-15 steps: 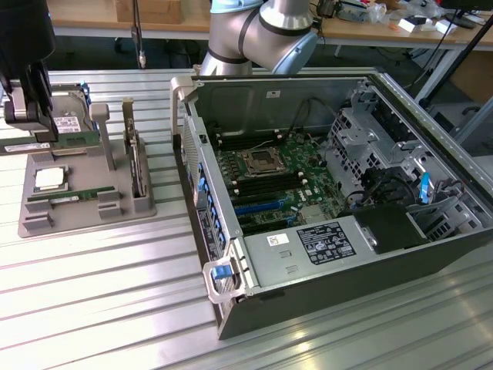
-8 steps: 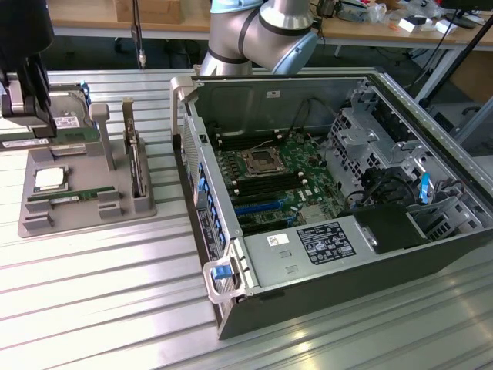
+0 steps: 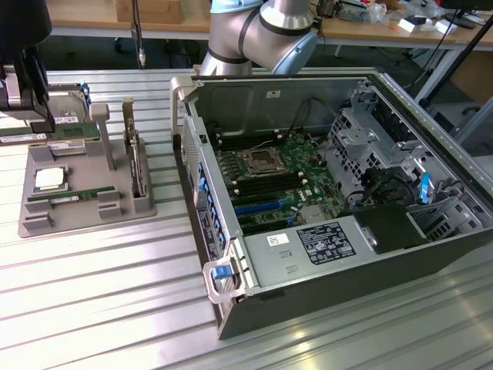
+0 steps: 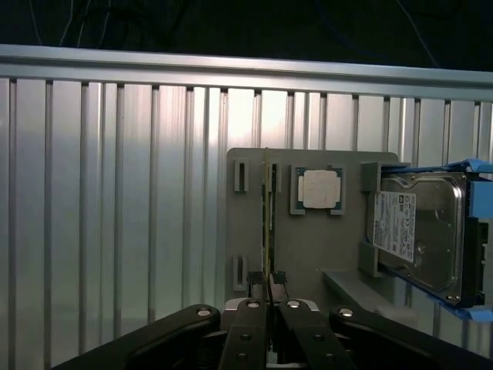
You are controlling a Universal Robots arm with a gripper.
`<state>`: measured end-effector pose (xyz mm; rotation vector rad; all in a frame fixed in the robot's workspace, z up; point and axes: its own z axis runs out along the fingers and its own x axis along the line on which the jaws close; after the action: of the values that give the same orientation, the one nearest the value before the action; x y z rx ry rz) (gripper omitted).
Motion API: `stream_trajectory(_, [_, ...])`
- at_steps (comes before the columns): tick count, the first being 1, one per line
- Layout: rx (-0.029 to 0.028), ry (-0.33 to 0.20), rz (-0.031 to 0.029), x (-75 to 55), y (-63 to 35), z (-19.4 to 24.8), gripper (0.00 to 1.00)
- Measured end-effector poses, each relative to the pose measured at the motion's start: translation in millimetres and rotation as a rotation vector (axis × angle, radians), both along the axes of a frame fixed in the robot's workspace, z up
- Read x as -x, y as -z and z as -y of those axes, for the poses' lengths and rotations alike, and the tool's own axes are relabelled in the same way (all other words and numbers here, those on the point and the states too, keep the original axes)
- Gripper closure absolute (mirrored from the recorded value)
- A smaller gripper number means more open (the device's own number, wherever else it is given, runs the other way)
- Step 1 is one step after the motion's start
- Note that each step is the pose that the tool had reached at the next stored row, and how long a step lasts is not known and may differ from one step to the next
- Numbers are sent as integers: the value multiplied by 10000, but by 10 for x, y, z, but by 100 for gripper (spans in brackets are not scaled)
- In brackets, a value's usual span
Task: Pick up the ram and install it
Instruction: 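Pick up the ram and move it above insertion slot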
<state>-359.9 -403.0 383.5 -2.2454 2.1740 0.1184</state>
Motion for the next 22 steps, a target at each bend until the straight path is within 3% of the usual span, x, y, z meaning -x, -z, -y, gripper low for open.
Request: stream_trajectory(22, [-123, 0, 1, 0, -185, 0, 88])
